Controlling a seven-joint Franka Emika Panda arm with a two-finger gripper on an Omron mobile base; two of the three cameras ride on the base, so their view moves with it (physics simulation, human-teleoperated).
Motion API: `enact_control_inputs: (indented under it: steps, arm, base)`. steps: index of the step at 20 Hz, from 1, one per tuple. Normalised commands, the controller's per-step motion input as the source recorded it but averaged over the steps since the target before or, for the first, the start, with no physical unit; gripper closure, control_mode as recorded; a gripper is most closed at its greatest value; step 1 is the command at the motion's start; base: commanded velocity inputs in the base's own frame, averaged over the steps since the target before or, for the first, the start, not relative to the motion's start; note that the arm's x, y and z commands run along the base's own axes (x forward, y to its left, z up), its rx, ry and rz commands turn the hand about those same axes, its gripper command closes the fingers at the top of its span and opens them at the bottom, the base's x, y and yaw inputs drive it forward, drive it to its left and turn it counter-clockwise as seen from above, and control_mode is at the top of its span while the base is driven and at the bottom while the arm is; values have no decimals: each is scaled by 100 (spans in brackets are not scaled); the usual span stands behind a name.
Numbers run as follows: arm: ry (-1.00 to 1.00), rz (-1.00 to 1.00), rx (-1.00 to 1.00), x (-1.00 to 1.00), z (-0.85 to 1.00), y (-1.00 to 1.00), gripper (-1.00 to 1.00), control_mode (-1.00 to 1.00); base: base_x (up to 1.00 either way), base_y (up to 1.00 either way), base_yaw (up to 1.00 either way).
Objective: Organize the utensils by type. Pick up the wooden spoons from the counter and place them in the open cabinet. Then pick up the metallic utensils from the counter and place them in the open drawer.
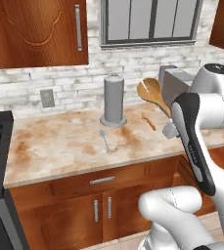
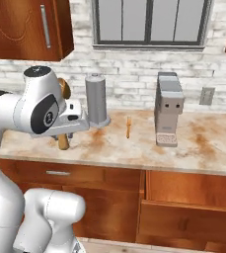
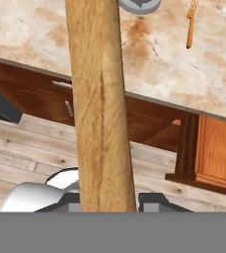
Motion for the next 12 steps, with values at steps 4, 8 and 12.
enact_control_inputs:
  steps: [4, 8, 12]
  arm:
    - [0, 0, 0, 0, 0, 0, 100, 100]
    - [0, 0, 0, 0, 0, 0, 100, 100]
    - [0, 0, 0, 0, 0, 0, 100, 100]
  base:
    - [-37, 100, 0]
    - [-64, 100, 0]
    - [-44, 100, 0]
